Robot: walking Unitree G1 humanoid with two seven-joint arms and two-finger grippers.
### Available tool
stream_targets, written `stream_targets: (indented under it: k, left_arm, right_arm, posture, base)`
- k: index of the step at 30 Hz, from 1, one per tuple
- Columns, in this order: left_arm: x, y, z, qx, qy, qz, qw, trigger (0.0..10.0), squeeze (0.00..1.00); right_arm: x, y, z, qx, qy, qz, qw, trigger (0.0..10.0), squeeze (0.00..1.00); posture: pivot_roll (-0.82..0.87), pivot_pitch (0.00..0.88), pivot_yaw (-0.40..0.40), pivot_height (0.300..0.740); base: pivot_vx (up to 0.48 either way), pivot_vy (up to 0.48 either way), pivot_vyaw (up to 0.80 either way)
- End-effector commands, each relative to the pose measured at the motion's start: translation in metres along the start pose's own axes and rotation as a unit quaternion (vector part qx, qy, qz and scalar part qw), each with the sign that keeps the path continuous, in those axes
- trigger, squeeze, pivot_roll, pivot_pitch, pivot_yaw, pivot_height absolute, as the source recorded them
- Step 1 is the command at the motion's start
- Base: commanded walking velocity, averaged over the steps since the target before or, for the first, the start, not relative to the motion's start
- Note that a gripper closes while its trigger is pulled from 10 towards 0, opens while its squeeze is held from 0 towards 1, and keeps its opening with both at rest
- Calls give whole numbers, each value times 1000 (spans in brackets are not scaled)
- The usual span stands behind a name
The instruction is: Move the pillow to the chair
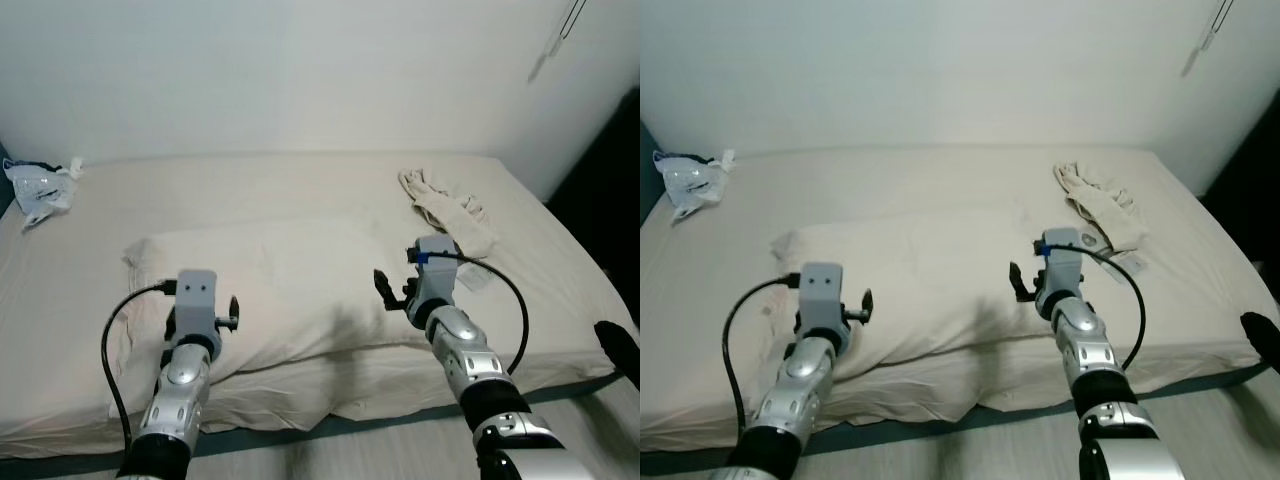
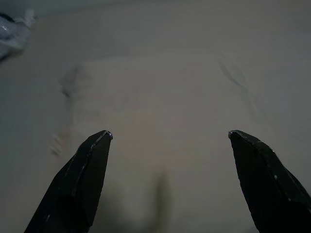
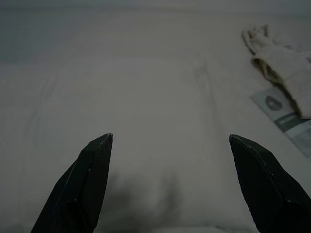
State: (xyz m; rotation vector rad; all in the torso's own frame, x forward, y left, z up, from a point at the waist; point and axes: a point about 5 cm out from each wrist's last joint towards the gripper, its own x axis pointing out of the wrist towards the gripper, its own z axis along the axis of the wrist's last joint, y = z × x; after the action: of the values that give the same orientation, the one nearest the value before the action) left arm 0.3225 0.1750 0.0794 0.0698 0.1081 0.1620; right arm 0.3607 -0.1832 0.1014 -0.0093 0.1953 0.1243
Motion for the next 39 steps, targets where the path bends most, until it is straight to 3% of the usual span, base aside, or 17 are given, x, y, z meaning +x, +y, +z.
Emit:
stream_targets:
  k: [1, 7, 12, 19, 23, 28, 30, 34, 39]
  left_arm:
    - [-2, 1, -8, 3, 14, 4, 1000, 10000, 0]
    - [5, 13, -5, 18, 19, 9, 1000, 10000, 0]
    - [7, 13, -3, 24, 17, -2, 1000, 10000, 0]
    - [6, 11, -10, 20, 30, -8, 999, 10000, 0]
    - [2, 11, -17, 20, 36, -3, 999, 10000, 0]
    - [-1, 9, -18, 12, 37, -12, 999, 10000, 0]
    - [-2, 8, -20, 28, 34, -21, 999, 10000, 0]
    - [-2, 15, -17, 16, 20, -10, 1000, 10000, 0]
    - [1, 16, -11, 1, 3, -8, 1000, 10000, 0]
  right_arm:
    - [-1, -2, -4, 3, 7, -2, 1000, 10000, 0]
    - [2, -6, 3, -2, 2, -1, 1000, 10000, 0]
    - [1, -9, 8, 13, -11, -1, 1000, 10000, 0]
    - [1, -6, -6, -4, 26, 2, 1000, 10000, 0]
    - [-2, -4, -17, 0, 42, 3, 999, 10000, 0]
    - [-4, 0, -17, -1, 30, 19, 999, 10000, 0]
    - [-5, -2, -20, 11, 30, 9, 999, 10000, 0]
    - [-8, -1, -28, 17, 30, -2, 999, 10000, 0]
    - [-9, -1, -20, 24, 0, 2, 1000, 10000, 0]
  posture:
    - [-21, 97, -75, 665]
    - [-30, 92, -47, 660]
    - [-18, 70, -65, 660]
    - [-20, 38, -71, 636]
    - [-6, 66, -65, 626]
    - [-8, 89, -38, 626]
    - [0, 94, -24, 626]
    - [-16, 97, 13, 611]
    - [-17, 102, 28, 601]
  base:
    - [0, 0, 0]
    - [0, 0, 0]
    - [0, 0, 0]
    - [0, 0, 0]
    - [0, 0, 0]
    - [0, 0, 0]
    - [0, 0, 0]
    - [0, 0, 0]
    - [0, 0, 0]
